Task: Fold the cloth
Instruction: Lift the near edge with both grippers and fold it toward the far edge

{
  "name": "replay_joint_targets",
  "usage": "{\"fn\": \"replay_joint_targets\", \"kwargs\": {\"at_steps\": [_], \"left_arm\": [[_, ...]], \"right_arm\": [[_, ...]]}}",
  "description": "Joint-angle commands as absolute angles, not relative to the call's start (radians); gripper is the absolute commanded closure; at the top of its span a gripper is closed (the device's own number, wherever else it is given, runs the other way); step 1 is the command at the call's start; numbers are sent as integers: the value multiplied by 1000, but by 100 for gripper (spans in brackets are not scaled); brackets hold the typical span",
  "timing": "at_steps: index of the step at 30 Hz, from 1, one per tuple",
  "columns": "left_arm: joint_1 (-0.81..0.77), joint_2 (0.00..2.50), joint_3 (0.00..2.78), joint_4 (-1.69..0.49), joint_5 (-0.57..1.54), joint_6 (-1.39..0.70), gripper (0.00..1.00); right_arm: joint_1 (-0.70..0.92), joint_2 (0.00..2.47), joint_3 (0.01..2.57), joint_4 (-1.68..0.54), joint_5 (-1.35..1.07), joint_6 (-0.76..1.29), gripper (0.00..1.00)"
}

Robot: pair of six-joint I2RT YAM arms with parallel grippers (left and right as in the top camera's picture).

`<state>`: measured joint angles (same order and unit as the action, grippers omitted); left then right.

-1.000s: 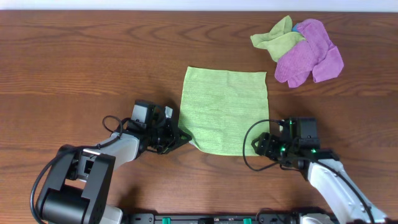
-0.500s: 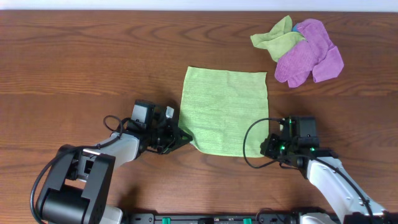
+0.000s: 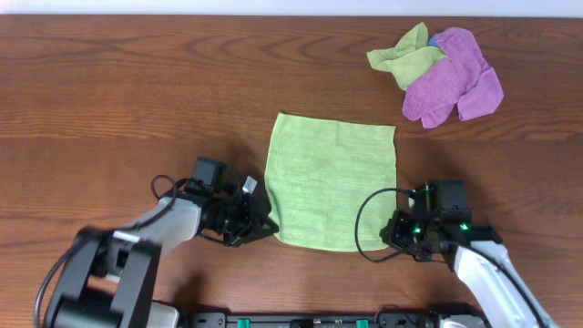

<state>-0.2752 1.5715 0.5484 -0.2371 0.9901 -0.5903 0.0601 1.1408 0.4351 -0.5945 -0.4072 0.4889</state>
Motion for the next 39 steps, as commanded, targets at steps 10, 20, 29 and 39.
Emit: {"fn": "replay_joint_targets", "kwargs": {"at_steps": [10,20,29,39], "left_arm": [[-274,1230,551,-432,854,-607,94],[-276,1291,551,-109,694,-842,94],[-276,1460,553,190,668,-955,94],[-278,1591,702,302,616,-979,94]], "right_arm": [[60,887,431,-675,-439,524,99],[60,982,431,-409,-340,584,98],[59,1122,433,-196,-312,609,99],[59,1196,440,-34,-248,640,98]]}}
